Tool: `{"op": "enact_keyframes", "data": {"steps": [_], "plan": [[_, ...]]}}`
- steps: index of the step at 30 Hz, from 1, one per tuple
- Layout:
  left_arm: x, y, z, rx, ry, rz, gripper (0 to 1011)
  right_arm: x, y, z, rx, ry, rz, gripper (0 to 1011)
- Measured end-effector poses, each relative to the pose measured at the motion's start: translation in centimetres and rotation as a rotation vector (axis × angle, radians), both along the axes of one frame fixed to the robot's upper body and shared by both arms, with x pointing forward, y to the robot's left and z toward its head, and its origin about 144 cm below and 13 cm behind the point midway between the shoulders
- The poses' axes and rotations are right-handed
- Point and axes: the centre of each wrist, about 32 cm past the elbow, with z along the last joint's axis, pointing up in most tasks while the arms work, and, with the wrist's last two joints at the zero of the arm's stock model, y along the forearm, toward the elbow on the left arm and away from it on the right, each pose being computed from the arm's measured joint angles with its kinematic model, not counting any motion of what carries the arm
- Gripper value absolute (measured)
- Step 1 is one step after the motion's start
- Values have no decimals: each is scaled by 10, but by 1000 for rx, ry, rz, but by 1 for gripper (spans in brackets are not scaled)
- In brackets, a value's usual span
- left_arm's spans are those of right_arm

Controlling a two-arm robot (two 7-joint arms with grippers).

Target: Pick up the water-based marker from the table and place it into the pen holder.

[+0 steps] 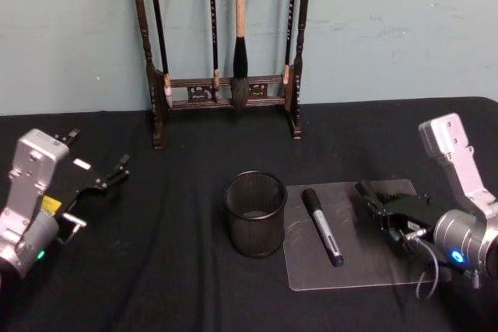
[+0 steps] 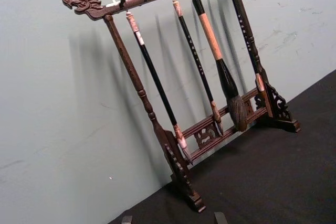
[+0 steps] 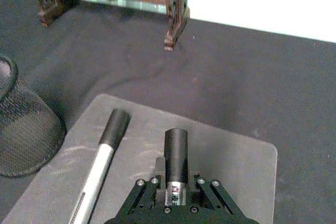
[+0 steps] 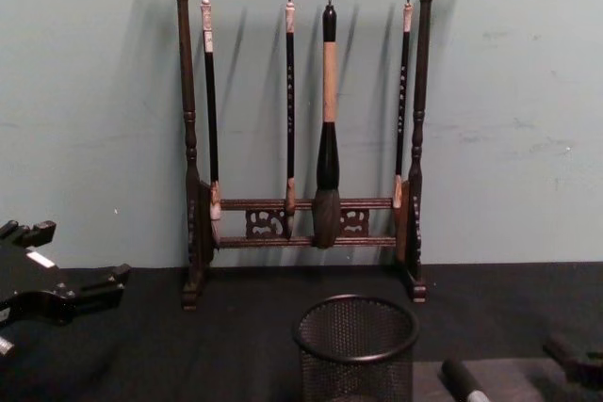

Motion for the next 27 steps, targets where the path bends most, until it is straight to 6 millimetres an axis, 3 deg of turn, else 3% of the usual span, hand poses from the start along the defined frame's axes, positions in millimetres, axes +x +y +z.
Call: {"op": "enact_keyframes", "data": {"steps": [15,19,27], "plan": [[0,0,0,0,0,0,1009,7,0,21,91,-155,37,241],[0,0,0,0,0,0,1009,15,9,28,147,-262,70,241],[0,0,0,0,0,0,1009,26,24,30,176,-317,116,241]]}}
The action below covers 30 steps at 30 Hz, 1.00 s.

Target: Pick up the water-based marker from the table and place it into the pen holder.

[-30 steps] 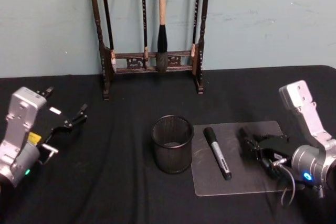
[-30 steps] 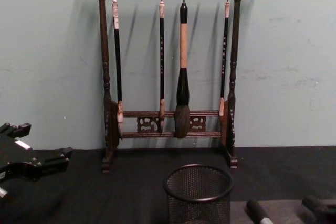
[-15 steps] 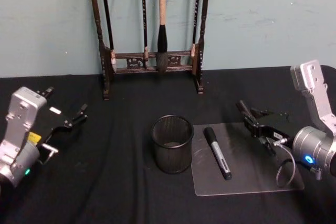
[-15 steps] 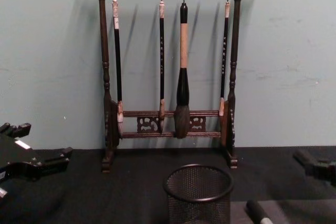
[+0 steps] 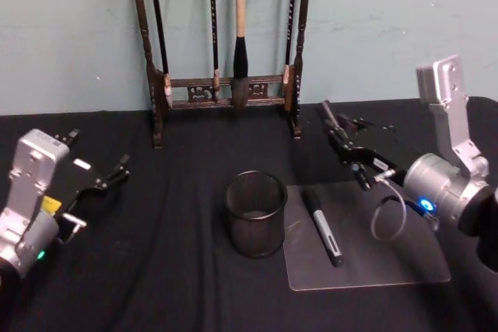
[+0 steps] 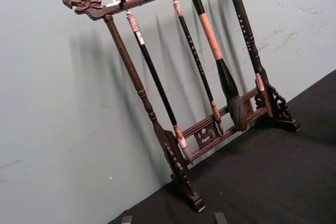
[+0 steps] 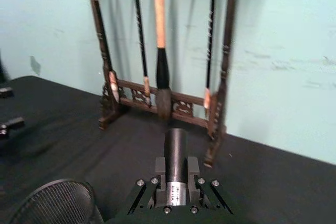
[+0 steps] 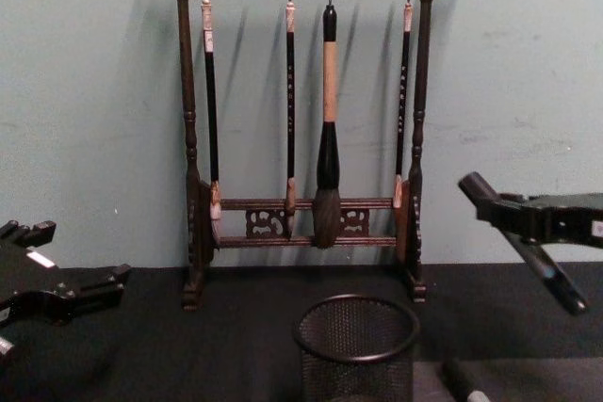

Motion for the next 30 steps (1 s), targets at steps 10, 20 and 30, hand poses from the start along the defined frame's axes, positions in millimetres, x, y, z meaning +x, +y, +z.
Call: {"op": "enact_keyframes", "data": {"steps": [10,20,30], "plan": [[0,0,0,0,0,0,1009,20,30,-2,32,-64,123,241],[0,0,0,0,0,0,1009,36,48,-4,58,-80,218,241],[0,0,0,0,0,0,1009,49,67,-10,86,-67,303,241]]}}
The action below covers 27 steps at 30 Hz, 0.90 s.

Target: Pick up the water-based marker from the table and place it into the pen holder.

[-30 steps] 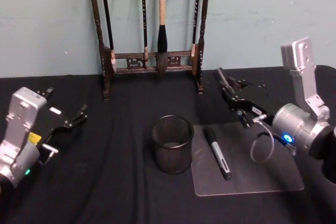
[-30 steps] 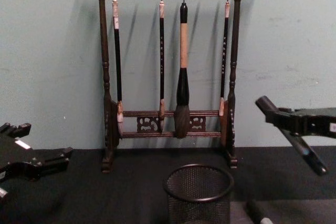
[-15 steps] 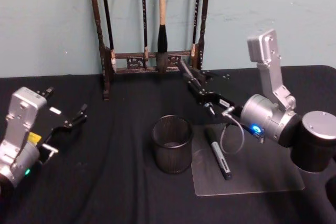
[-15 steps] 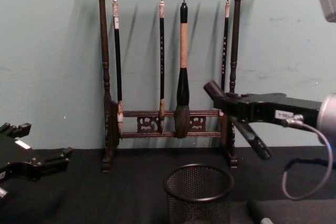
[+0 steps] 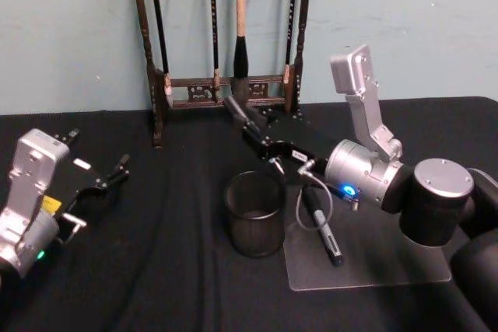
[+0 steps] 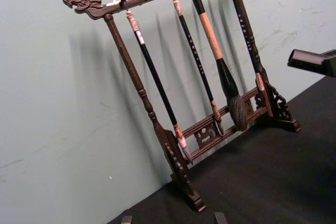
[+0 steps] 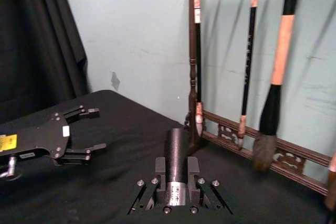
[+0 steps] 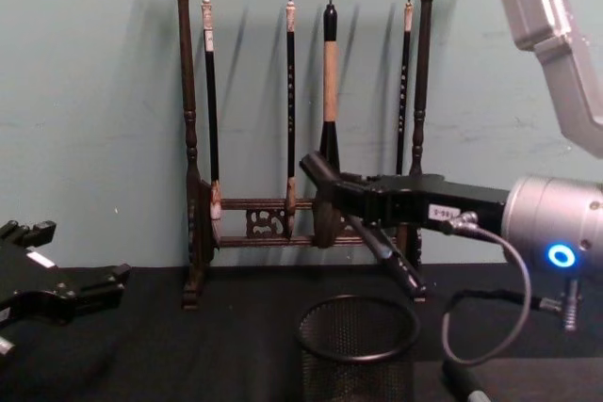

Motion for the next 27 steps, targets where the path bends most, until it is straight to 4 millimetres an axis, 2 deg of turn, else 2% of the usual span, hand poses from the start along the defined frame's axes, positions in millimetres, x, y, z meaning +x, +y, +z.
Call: {"op": "enact_keyframes", "data": {"steps": [11,27], "plan": [[0,0,0,0,0,0,1009,4,10,-8,1,24,46,241],[0,0,0,0,0,0,1009,3,15,-13,-10,34,76,241]]}}
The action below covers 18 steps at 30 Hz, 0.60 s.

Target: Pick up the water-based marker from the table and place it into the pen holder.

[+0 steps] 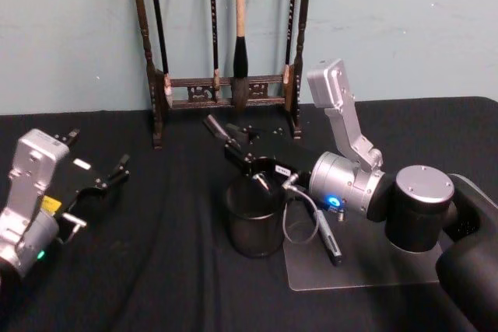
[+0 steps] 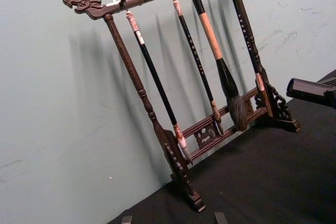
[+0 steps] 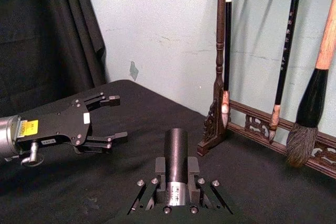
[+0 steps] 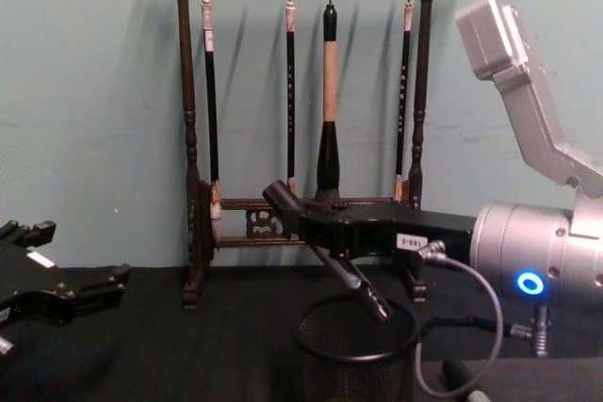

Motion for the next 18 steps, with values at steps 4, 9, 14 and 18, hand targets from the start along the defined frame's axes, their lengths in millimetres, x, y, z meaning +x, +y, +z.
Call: {"op": "enact_keyframes", "data": {"steps": [4,9,14,18], "plan": [[0,0,0,0,0,0,1009,0,0,0,1,0,-1,241],[0,0,0,0,0,0,1009,0,0,0,1,-1,-2,241],[0,0,0,0,0,0,1009,0,-1,0,1,-1,-2,241],[0,0,0,0,0,0,1009,0,-1,0,2,-1,-3,241]]}}
